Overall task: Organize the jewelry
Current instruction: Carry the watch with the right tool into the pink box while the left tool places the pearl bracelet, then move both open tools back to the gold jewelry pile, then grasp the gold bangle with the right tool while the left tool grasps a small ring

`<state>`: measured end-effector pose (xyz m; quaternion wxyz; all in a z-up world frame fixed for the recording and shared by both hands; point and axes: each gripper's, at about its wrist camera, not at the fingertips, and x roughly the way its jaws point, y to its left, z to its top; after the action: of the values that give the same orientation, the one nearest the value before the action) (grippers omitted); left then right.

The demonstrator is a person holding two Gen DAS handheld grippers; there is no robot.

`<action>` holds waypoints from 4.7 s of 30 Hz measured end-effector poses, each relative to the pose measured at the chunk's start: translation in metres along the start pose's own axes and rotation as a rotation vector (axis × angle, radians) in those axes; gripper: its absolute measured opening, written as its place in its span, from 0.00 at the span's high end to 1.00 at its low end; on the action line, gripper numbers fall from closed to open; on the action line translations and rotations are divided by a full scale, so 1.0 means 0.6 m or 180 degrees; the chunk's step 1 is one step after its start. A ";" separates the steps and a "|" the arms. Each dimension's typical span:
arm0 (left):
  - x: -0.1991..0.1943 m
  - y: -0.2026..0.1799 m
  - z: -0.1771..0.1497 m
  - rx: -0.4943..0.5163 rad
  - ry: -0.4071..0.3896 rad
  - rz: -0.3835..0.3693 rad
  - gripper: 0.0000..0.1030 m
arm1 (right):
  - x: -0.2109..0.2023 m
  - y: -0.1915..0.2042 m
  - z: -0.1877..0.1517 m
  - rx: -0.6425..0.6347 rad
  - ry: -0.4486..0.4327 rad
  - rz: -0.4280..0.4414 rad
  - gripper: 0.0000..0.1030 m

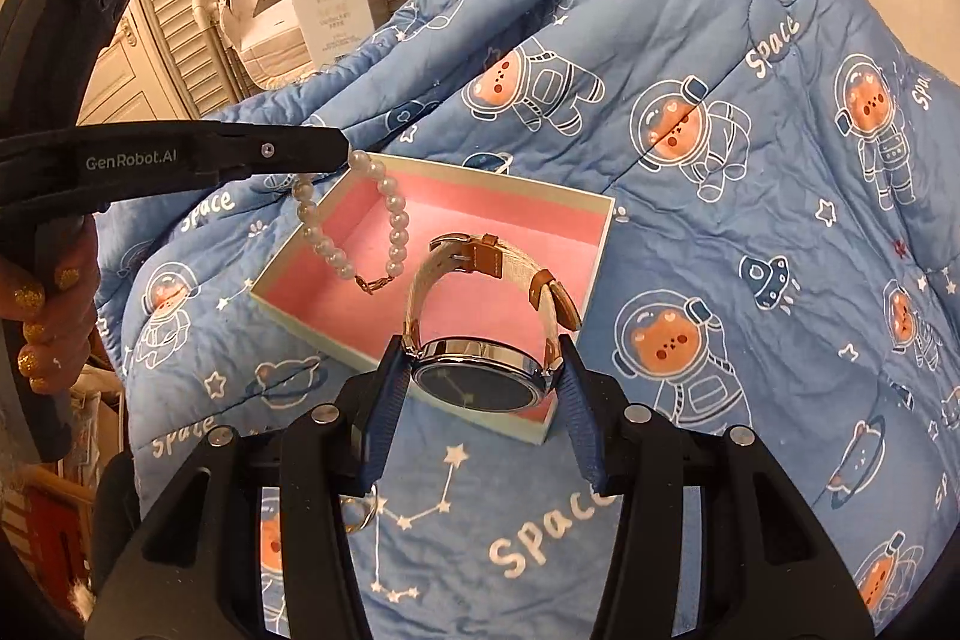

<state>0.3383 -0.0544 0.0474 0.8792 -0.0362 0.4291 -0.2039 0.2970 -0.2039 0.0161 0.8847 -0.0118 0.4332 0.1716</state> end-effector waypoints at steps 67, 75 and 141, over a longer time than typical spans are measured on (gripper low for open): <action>-0.073 0.113 -0.197 -0.0465 -0.0456 0.0644 0.07 | 0.005 0.051 -0.053 -0.0277 -0.0004 -0.0021 0.17; -0.079 0.108 -0.272 -0.0614 -0.0349 0.0561 0.07 | 0.001 0.085 -0.139 -0.0431 0.0077 0.0383 0.17; 0.003 -0.001 -0.309 0.0065 -0.0014 0.0133 0.81 | 0.007 0.049 -0.187 -0.0135 0.0111 0.0487 0.52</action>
<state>0.1965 -0.0349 -0.0704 0.8845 -0.0188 0.4256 -0.1899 0.2048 -0.1943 -0.0533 0.8609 -0.0005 0.4444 0.2476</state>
